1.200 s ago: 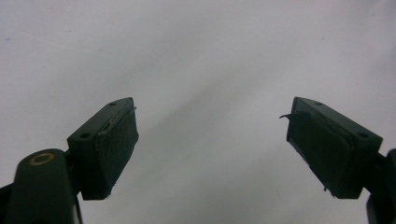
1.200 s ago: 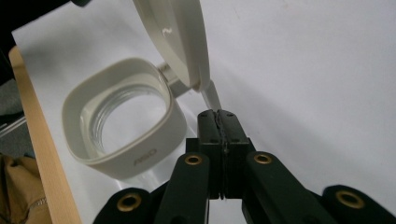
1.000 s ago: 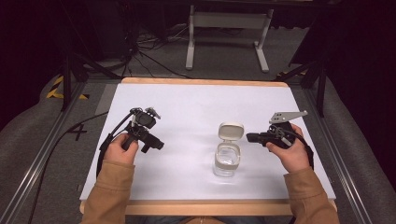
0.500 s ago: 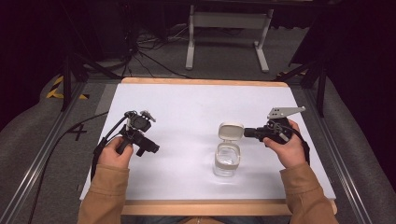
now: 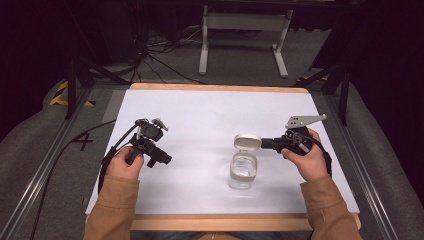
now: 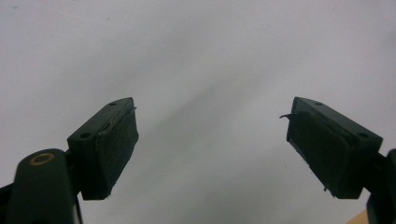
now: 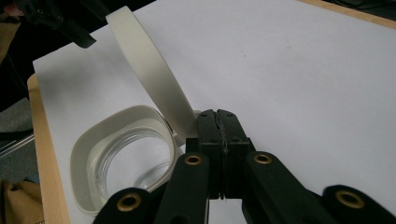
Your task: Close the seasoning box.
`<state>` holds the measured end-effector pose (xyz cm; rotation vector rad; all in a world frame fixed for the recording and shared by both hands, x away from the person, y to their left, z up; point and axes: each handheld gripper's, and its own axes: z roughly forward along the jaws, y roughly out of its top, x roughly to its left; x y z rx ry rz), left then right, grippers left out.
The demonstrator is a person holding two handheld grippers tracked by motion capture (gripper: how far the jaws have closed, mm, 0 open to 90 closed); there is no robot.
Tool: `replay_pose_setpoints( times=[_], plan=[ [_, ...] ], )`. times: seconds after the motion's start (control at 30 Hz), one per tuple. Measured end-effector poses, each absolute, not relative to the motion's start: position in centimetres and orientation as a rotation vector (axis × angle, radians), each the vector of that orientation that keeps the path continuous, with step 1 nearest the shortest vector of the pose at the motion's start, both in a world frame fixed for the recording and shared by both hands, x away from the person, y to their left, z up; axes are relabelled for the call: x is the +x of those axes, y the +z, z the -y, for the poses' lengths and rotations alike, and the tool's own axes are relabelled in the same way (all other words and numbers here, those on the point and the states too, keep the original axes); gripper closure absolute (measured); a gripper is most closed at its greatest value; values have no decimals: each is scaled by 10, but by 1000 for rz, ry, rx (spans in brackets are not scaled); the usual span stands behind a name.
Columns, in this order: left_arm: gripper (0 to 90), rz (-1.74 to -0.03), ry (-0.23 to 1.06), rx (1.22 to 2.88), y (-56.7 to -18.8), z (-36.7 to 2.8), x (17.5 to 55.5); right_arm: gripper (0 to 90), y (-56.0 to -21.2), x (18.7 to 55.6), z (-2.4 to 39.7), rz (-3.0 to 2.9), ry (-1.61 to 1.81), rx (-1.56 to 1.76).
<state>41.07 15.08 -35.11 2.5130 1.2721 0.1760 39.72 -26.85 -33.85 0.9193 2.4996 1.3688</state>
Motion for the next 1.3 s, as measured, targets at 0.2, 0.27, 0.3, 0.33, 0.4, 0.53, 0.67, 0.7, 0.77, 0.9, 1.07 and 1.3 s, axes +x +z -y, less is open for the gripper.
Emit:
replay_pose_setpoints(
  times=[0.2,0.27,0.3,0.33,0.4,0.53,0.67,0.7,0.77,0.9,1.07,1.3],
  plan=[
    [167,-1265,166,2517,-350,-148,413,900,-337,393,268,-2515,1367,907],
    [166,-1261,167,2513,-350,-146,414,900,-336,391,268,-2531,1389,897],
    [167,-1256,164,2518,-350,-145,414,900,-335,389,267,-2544,1397,893],
    [167,-1254,167,2518,-350,-144,414,900,-334,387,266,-2554,1383,882],
    [167,-1250,167,2516,-350,-144,415,900,-332,384,264,-2563,1379,874],
    [167,-1238,162,2529,-349,-142,416,900,-332,382,263,-2570,1369,865],
    [167,-1229,159,2532,-349,-141,417,900,-331,380,263,-2572,1375,861],
    [167,-1231,158,2533,-349,-141,417,900,-330,380,263,-2569,1375,857],
    [167,-1239,162,2525,-349,-141,417,900,-329,379,264,-2554,1385,860],
    [167,-1244,166,2517,-348,-142,417,830,-327,380,271,-2501,1398,889],
    [167,-1247,163,2510,-347,-143,417,757,-326,380,278,-2459,1413,955],
    [166,-1245,174,2505,-347,-144,417,663,-321,381,296,-2354,1399,1013]
  ],
)
